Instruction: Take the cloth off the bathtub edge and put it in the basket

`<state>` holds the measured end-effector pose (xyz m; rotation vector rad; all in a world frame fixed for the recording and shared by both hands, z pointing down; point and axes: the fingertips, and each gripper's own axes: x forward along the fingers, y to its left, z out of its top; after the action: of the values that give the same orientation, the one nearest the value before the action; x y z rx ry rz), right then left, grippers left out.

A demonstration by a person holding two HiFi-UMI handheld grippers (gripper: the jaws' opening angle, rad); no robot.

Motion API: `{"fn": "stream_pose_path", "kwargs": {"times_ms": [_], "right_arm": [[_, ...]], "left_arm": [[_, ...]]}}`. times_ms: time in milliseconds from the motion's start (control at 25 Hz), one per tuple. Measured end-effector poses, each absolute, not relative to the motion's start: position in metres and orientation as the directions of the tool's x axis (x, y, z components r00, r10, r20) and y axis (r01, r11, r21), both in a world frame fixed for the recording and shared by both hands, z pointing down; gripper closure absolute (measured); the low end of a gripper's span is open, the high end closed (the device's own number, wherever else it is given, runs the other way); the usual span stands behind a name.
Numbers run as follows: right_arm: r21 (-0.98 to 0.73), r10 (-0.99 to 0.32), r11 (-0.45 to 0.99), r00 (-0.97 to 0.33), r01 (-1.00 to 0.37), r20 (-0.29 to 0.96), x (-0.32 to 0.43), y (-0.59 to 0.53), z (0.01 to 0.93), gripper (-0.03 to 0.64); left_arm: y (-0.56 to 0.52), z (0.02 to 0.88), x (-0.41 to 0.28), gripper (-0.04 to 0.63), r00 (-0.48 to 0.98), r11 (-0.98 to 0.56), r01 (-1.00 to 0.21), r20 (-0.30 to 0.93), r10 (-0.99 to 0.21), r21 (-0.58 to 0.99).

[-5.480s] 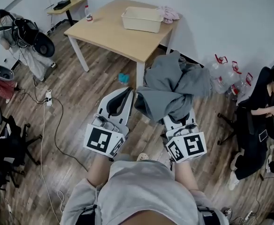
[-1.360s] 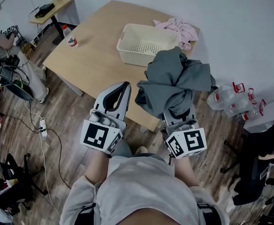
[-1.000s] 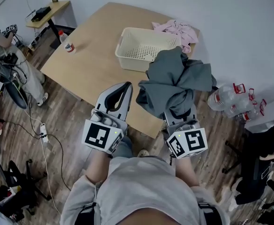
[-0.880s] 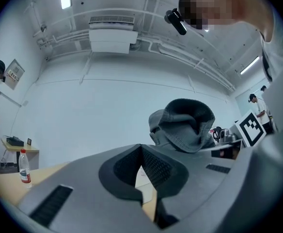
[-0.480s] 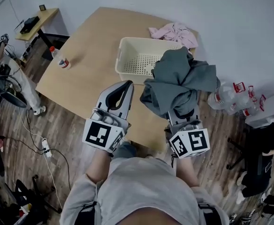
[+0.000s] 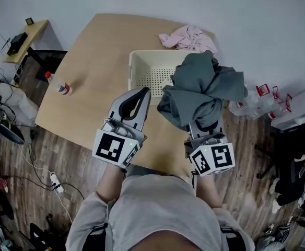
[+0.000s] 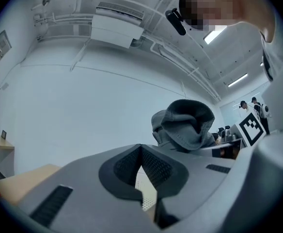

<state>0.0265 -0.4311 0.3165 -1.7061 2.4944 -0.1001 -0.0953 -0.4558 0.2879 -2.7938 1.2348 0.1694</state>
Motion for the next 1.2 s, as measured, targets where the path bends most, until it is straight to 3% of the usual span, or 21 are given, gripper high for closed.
{"fn": "stream_pose_path", "kwargs": {"times_ms": [560, 1200], "right_arm": [[-0.099, -0.962, 0.271, -0.265, -0.957, -0.070, 0.003, -0.487, 0.305, 0.407], [-0.007, -0.957, 0.286, -0.285, -0.958, -0.057, -0.005, -0.551, 0.285, 0.407]], "left_arm": [[-0.519, 0.303, -0.112, 0.598, 0.756, -0.760, -0.650, -0.112, -0.645, -0.010], [-0.554, 0.333, -0.129, 0.598, 0.768, -0.772, -0.633, -0.076, -0.635, 0.056]]}}
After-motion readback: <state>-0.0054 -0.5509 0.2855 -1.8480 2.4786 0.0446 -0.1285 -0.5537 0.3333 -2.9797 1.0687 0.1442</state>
